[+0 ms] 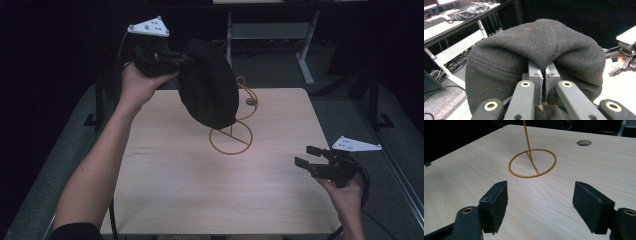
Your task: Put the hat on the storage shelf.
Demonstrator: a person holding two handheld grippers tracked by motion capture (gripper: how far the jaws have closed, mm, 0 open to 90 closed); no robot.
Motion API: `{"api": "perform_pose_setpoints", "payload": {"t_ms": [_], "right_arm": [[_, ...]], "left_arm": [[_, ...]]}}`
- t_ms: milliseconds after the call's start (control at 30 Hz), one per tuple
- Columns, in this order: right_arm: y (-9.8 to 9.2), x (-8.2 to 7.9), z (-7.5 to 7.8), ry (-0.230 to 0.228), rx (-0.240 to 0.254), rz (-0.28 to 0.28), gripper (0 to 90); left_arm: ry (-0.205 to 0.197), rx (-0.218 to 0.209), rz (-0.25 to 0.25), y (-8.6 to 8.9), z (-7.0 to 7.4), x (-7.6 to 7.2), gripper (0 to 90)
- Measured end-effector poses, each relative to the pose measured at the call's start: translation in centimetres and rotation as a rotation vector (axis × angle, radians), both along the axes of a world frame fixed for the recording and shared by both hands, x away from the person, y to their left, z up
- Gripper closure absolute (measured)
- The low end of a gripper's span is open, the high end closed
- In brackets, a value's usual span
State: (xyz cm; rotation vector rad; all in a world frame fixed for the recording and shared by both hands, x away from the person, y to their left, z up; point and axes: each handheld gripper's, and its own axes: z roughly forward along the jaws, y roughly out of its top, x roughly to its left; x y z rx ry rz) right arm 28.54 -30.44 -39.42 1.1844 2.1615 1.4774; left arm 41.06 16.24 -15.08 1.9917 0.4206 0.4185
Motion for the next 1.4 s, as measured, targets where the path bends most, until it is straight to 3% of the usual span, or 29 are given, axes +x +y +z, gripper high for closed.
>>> {"api": "perform_pose_setpoints", "payload": {"t_ms": [233,400,700,833,900,933,967,1033,1067,1133,1167,1200,1233,1267,1400], "right_arm": [[-0.6,-0.2,-0.3,-0.004,0.016,-0.013,27.2],[-0.8,-0.2,-0.5,0.005,0.029,-0.022,27.1],[-1.3,-0.3,-0.8,0.005,0.049,-0.029,27.2],[-1.4,-0.4,-0.7,0.000,0.052,-0.032,27.1],[-1.4,-0.4,-0.7,-0.006,0.048,-0.032,27.2],[-1.5,-0.4,-0.8,-0.005,0.049,-0.033,27.1],[-1.5,-0.4,-0.8,-0.005,0.049,-0.033,27.1],[-1.4,-0.4,-0.8,-0.007,0.051,-0.032,27.3],[-1.4,-0.3,-1.0,-0.009,0.046,-0.027,27.4],[-1.3,-0.2,-1.1,0.000,0.043,-0.021,27.5],[-1.3,-0.1,-1.2,0.002,0.041,-0.017,27.5],[-1.2,-0.1,-1.3,0.012,0.042,-0.019,27.4],[-1.2,-0.1,-1.3,0.012,0.042,-0.019,27.4],[-1.1,-0.1,-1.4,0.012,0.034,-0.014,27.4],[-1.1,-0.2,-1.4,0.008,0.033,-0.015,27.4]], "left_arm": [[0.039,-0.028,-0.028,-2.4,0.3,1.5,86.7],[0.077,-0.027,-0.021,-4.4,-0.4,2.9,86.7],[0.131,-0.021,0.002,-6.1,-1.3,4.6,86.6],[0.152,-0.006,0.019,-7.4,-1.8,5.6,86.6],[0.176,-0.002,0.017,-8.1,-2.4,6.2,86.5],[0.207,0.005,0.007,-8.8,-3.1,6.9,86.5],[0.207,0.005,0.007,-8.8,-3.1,6.9,86.5],[0.225,0.022,0.017,-9.5,-3.7,7.5,86.3],[0.250,0.022,0.035,-10.3,-4.5,8.5,86.1],[0.265,0.026,0.053,-10.9,-5.0,9.1,80.4],[0.290,0.012,0.062,-11.3,-5.5,9.7,71.8],[0.370,-0.014,0.075,-11.9,-6.3,10.7,64.1],[0.370,-0.014,0.075,-11.9,-6.3,10.7,58.4],[0.363,0.040,0.090,-12.5,-6.9,10.9,55.8],[0.340,0.089,0.085,-12.7,-6.9,10.5,50.6]]}}
